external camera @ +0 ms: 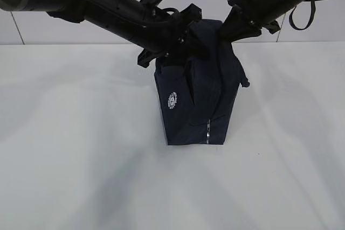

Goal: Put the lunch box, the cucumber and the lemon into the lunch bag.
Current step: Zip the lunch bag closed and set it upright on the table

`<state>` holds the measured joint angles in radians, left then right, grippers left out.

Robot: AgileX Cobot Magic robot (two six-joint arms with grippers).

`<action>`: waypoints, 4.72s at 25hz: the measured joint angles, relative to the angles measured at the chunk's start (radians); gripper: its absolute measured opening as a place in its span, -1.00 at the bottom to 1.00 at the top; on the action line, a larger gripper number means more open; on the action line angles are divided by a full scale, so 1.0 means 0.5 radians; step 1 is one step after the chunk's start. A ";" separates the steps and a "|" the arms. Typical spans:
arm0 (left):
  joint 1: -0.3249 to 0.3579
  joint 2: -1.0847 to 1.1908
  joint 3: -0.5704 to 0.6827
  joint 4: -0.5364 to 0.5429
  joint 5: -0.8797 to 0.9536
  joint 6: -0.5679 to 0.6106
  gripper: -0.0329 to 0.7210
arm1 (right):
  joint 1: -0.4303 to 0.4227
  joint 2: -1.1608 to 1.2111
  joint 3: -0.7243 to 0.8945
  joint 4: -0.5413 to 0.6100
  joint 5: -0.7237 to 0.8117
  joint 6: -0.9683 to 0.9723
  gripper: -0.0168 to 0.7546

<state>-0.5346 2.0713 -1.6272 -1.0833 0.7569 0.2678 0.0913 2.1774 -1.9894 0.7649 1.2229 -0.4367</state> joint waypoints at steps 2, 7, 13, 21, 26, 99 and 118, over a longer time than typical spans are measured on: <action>0.000 0.000 0.000 0.000 0.000 0.000 -0.05 | 0.005 0.000 0.000 0.004 0.000 0.005 -0.26; 0.023 -0.064 0.000 0.082 -0.016 0.000 0.11 | 0.005 -0.004 -0.038 0.004 0.000 0.004 0.01; 0.090 -0.232 0.000 0.257 -0.103 0.000 0.12 | 0.000 -0.097 -0.245 0.004 0.004 0.005 0.03; 0.105 -0.527 0.000 0.862 -0.145 0.000 0.09 | -0.004 -0.514 -0.380 -0.106 -0.157 -0.025 0.03; 0.105 -0.728 0.000 1.254 -0.153 0.000 0.08 | -0.004 -0.841 -0.383 -0.270 -0.254 -0.051 0.03; -0.302 -1.938 1.324 1.659 -0.687 0.001 0.08 | 0.486 -1.719 2.773 0.895 -1.434 -1.485 -0.22; -0.302 -1.938 1.324 1.629 -0.760 0.001 0.08 | 0.751 -1.112 2.458 1.540 -1.848 -1.418 -0.23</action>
<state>-0.6854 1.1021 -0.9653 -0.2689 0.3769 0.2682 0.4668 1.6216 -0.7604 1.5349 0.2989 -1.1459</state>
